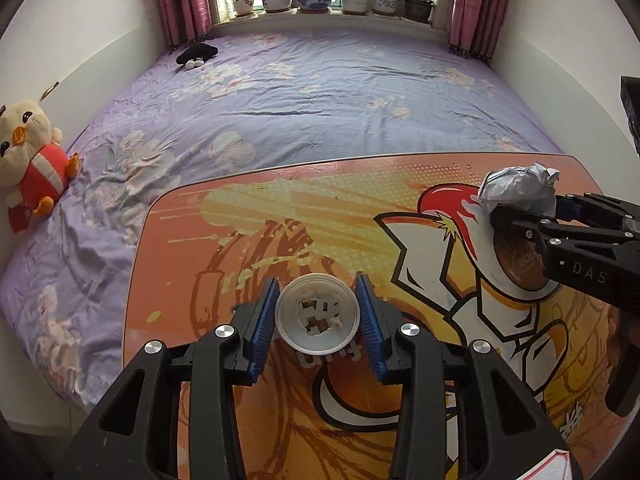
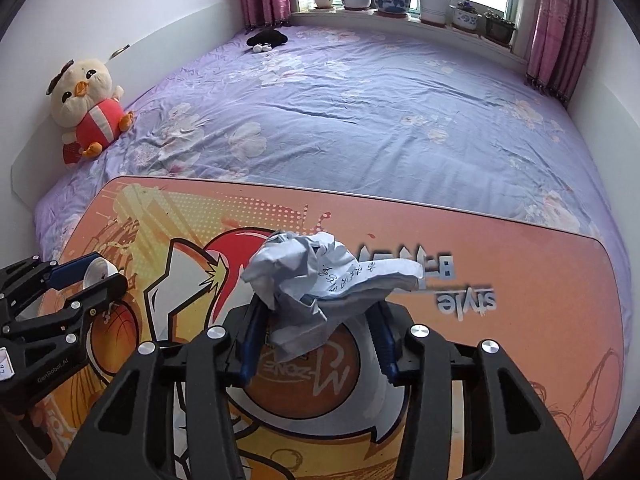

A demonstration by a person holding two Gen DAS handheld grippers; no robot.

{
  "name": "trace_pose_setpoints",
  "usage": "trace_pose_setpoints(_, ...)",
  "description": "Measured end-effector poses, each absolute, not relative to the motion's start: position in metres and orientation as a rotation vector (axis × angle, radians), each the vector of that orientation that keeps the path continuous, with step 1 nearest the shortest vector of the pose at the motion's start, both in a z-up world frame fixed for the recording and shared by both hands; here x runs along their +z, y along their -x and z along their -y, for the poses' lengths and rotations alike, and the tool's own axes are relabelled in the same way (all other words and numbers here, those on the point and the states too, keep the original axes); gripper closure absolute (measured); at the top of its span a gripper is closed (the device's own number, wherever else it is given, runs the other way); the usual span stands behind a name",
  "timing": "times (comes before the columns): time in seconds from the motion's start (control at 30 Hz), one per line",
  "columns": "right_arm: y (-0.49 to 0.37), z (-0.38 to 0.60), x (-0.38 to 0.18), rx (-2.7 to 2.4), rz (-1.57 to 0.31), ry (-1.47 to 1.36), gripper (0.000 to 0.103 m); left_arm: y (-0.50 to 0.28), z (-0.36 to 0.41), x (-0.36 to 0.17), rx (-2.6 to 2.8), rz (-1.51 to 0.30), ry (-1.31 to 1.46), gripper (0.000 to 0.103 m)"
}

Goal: Collect trash
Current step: 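Grasp the white plastic cup lid on the lap table with the left tool, then carry the cup lid and crumpled paper in both tools over the yellow bin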

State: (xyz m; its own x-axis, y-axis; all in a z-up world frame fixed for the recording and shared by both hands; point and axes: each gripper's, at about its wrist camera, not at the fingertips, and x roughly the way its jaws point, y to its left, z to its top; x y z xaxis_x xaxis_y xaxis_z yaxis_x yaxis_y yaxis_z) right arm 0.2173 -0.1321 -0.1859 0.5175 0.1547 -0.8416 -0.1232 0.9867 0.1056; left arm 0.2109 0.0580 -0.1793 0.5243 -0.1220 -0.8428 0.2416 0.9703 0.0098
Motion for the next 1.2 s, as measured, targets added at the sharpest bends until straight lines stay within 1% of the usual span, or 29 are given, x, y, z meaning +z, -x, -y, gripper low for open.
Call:
trace_pose_setpoints(0.17,-0.182,0.14,-0.183,0.146,-1.009,-0.066,0.055,-0.197,-0.05,-0.179,-0.244,-0.978,-0.118,0.064)
trace_pose_setpoints(0.4,-0.108,0.141,-0.172,0.101,-1.019,-0.105,0.055,-0.17,-0.039,-0.176,-0.305,-1.001,-0.063,0.064)
trace_pose_setpoints(0.5,-0.088,0.143,-0.172,0.065,-1.019,-0.116,0.053,-0.158,-0.031,-0.176,-0.317,-0.998,-0.095,0.051)
trace_pose_setpoints(0.53,-0.084,0.145,-0.173,0.06,-1.023,-0.129,0.053,-0.155,-0.029,-0.176,-0.32,-0.995,-0.107,0.042)
trace_pose_setpoints(0.57,-0.081,0.147,-0.174,0.053,-1.024,-0.143,0.052,-0.153,-0.029,-0.177,-0.321,-0.992,-0.114,0.036)
trace_pose_setpoints(0.6,-0.079,0.148,-0.175,0.05,-1.023,-0.155,0.044,-0.151,-0.029,-0.177,-0.323,-0.987,-0.116,0.034)
trace_pose_setpoints(0.63,-0.077,0.15,-0.175,0.042,-1.019,-0.162,0.036,-0.149,-0.03,-0.176,-0.322,-0.981,-0.117,0.028)
trace_pose_setpoints(0.67,-0.075,0.151,-0.173,0.032,-1.009,-0.17,0.033,-0.147,-0.032,-0.175,-0.323,-0.977,-0.116,0.023)
trace_pose_setpoints(0.73,-0.072,0.154,-0.171,0.02,-0.999,-0.185,0.026,-0.144,-0.037,-0.173,-0.323,-0.964,-0.108,0.016)
trace_pose_setpoints(0.77,-0.071,0.155,-0.172,0.01,-1.0,-0.186,0.025,-0.143,-0.039,-0.172,-0.32,-0.959,-0.105,0.014)
trace_pose_setpoints(0.87,-0.067,0.158,-0.173,-0.014,-0.998,-0.206,0.021,-0.14,-0.043,-0.173,-0.318,-0.958,-0.092,0.008)
trace_pose_setpoints(1.0,-0.07,0.158,-0.177,-0.027,-0.995,-0.217,0.021,-0.146,-0.042,-0.177,-0.301,-0.959,-0.093,0.009)
trace_pose_setpoints(1.1,-0.077,0.159,-0.18,-0.032,-0.993,-0.235,0.021,-0.159,-0.037,-0.184,-0.305,-0.98,-0.127,0.011)
trace_pose_setpoints(1.2,-0.081,0.159,-0.181,-0.036,-0.985,-0.243,0.021,-0.169,-0.034,-0.185,-0.308,-0.979,-0.159,0.011)
